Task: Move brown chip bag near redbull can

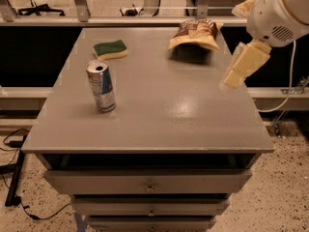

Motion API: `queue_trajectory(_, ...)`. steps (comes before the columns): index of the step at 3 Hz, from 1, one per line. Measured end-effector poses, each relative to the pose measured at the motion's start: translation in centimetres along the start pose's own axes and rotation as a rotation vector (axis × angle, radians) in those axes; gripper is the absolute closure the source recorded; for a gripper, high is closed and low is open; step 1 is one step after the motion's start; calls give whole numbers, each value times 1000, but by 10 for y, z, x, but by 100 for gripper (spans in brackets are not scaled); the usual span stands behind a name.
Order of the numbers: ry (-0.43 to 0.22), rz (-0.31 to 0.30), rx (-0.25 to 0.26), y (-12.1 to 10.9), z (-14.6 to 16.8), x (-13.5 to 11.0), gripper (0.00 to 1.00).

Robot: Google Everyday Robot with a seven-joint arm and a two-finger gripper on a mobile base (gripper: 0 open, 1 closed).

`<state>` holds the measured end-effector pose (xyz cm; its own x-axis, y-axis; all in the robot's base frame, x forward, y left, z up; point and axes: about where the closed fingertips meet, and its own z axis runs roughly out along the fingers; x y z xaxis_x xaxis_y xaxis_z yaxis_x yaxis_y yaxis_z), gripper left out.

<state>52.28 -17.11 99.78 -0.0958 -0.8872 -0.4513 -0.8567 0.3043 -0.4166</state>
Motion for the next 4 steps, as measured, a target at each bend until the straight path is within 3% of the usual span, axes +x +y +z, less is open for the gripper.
queue_trajectory(2, -8, -2, 26, -1, 4, 0, 0)
queue_trajectory(4, -158, 15, 128, -62, 56, -27, 0)
